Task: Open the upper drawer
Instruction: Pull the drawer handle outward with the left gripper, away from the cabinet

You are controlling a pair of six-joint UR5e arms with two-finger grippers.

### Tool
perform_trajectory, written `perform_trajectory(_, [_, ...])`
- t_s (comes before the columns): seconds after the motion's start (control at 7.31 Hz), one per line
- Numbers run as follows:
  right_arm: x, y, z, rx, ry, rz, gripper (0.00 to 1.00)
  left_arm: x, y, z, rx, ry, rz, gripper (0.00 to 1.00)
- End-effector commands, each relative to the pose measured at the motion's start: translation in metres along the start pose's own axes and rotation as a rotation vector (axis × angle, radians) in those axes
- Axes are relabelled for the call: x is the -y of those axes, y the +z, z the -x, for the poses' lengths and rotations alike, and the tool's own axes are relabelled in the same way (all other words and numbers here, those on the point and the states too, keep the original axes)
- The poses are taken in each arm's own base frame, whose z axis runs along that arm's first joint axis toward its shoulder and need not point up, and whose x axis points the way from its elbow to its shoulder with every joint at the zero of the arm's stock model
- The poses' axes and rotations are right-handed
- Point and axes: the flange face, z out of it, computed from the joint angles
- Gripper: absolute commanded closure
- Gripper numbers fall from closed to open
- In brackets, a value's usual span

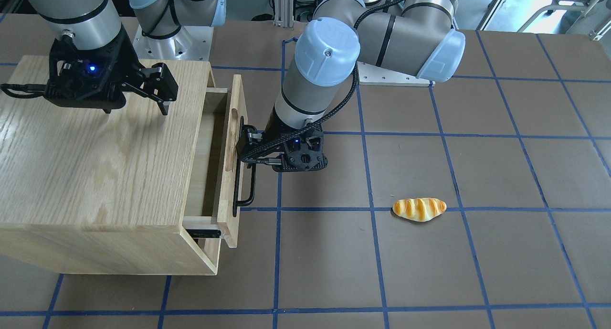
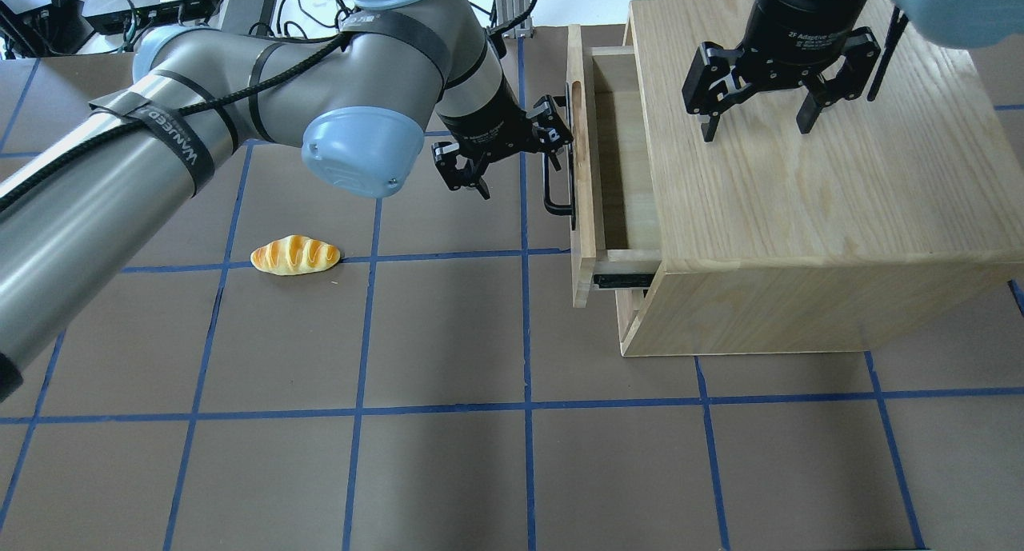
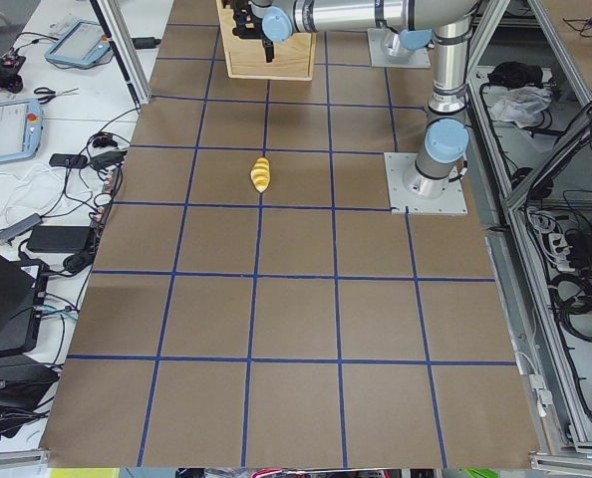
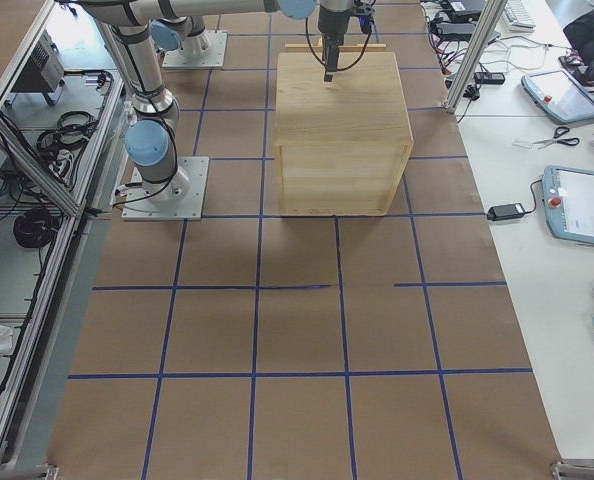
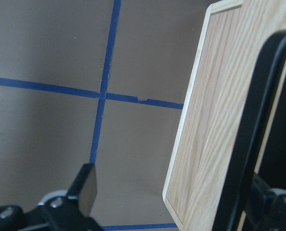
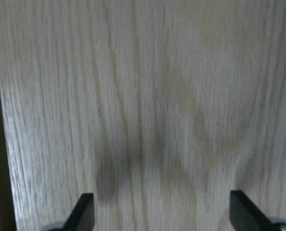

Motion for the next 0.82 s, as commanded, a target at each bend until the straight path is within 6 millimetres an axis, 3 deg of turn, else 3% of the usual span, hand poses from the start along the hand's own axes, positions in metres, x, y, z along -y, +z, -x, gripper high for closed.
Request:
perform_trajectory(0.0, [0.0, 0.0, 0.0, 0.0, -0.001, 0.0, 0.0, 0.007, -0.005, 0.008, 0.0, 0.0, 0.003, 0.0])
perform_trajectory(0.68, [0.0, 0.0, 0.0, 0.0, 0.001, 0.0, 0.0, 0.017, -0.014, 0.026, 0.01, -0.025, 0.015, 0.0])
